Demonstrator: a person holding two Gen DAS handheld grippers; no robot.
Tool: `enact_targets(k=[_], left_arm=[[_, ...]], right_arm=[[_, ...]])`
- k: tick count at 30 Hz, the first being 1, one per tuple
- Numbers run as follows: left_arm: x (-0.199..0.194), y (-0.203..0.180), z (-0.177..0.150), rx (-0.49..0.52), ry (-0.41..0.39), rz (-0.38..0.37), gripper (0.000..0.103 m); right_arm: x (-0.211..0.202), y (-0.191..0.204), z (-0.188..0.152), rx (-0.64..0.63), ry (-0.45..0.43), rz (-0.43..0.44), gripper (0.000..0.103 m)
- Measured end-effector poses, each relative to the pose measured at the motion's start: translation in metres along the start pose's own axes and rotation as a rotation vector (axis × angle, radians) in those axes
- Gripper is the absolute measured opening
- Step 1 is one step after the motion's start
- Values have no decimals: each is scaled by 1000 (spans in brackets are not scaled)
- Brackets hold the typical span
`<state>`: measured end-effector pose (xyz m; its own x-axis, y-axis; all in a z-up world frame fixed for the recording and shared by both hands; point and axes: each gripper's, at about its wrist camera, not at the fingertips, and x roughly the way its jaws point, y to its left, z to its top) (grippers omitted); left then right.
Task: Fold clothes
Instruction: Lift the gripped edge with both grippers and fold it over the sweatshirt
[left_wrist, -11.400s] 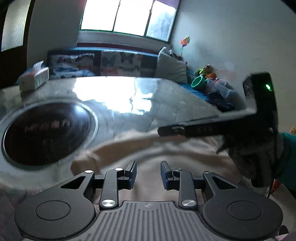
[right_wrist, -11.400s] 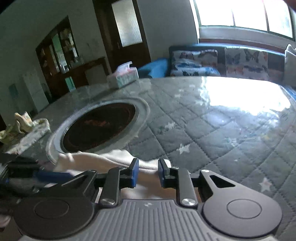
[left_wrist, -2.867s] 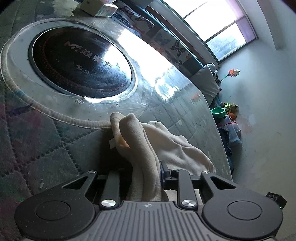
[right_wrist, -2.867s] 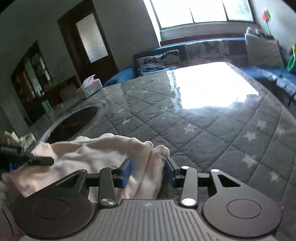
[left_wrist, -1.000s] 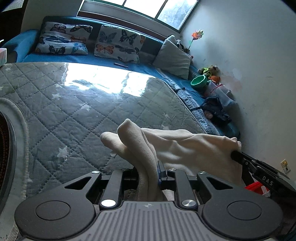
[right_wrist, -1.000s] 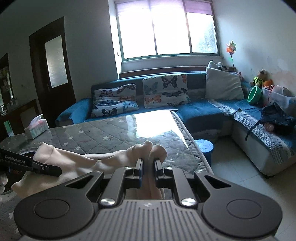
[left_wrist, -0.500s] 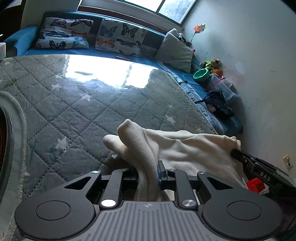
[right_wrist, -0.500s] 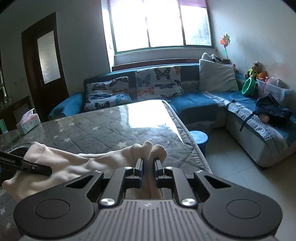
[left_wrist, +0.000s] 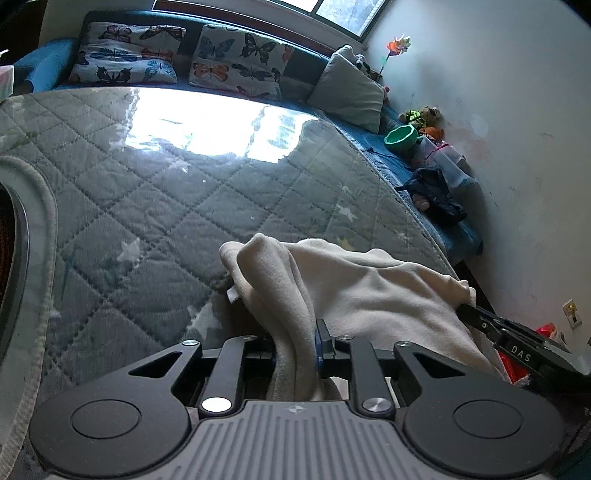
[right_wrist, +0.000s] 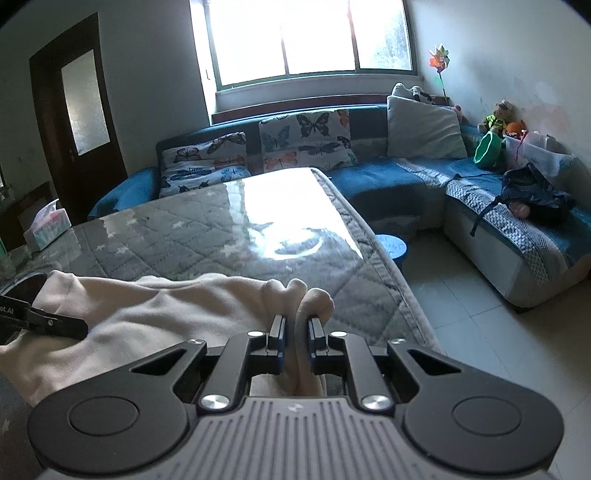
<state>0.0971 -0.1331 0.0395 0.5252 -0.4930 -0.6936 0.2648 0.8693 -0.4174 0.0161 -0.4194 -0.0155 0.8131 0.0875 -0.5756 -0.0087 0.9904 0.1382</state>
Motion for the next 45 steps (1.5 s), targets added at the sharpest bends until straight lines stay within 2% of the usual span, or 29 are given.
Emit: enact_targets(k=[10,25,36,45], left_arm=[[-7,4,-7,18,6,-11,22],[-7,0,-13,18,-2,-11,25],[-7,-3,-10,41,-14,21,25],[-4,-6,-7,38,-17,39,27]], right_arm=[[-7,-3,-12,11,10,-1,11],[7,-4,-8,-15,13,-35,12],[14,1,-4,-30,8,-50,12],[14,4,3,-51,4,-72,20]])
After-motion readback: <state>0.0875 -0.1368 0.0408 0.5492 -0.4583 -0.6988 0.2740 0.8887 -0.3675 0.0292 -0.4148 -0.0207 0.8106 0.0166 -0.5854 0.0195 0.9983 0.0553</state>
